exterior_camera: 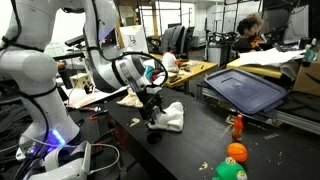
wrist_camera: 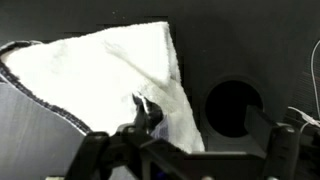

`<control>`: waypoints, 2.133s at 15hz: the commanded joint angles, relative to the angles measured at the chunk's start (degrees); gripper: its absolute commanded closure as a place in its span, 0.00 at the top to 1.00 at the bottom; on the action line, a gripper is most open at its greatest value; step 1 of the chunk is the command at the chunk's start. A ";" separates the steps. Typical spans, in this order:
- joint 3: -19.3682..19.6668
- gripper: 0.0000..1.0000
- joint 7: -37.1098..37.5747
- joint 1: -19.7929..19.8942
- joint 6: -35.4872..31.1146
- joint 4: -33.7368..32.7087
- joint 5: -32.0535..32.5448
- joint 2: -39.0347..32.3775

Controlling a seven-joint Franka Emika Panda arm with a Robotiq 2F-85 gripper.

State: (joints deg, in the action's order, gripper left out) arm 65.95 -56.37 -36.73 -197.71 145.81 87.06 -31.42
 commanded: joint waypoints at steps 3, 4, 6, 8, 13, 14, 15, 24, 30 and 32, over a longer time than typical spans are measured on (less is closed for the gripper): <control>-2.36 1.00 13.32 6.09 -4.60 -0.40 11.32 -4.57; -8.31 1.00 18.16 11.95 -0.30 -0.26 16.29 0.14; -12.73 1.00 27.54 16.29 -0.64 -1.25 21.34 0.33; -17.58 1.00 35.30 21.12 -0.63 -1.97 23.73 2.38; -28.03 1.00 50.29 30.88 -0.63 -5.41 24.20 5.59; -30.01 1.00 52.99 32.64 -0.64 -6.03 24.00 6.36; -32.16 1.00 55.65 34.51 -0.63 -6.75 23.72 7.17; -42.25 1.00 80.37 41.70 -0.63 -17.19 21.84 9.98; -39.40 1.00 94.39 38.34 -0.49 -24.37 27.42 6.55; -38.10 1.00 98.06 37.01 -0.40 -25.41 31.11 4.72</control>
State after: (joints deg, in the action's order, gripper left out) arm 25.53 35.24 2.86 -198.11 123.23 113.04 -23.91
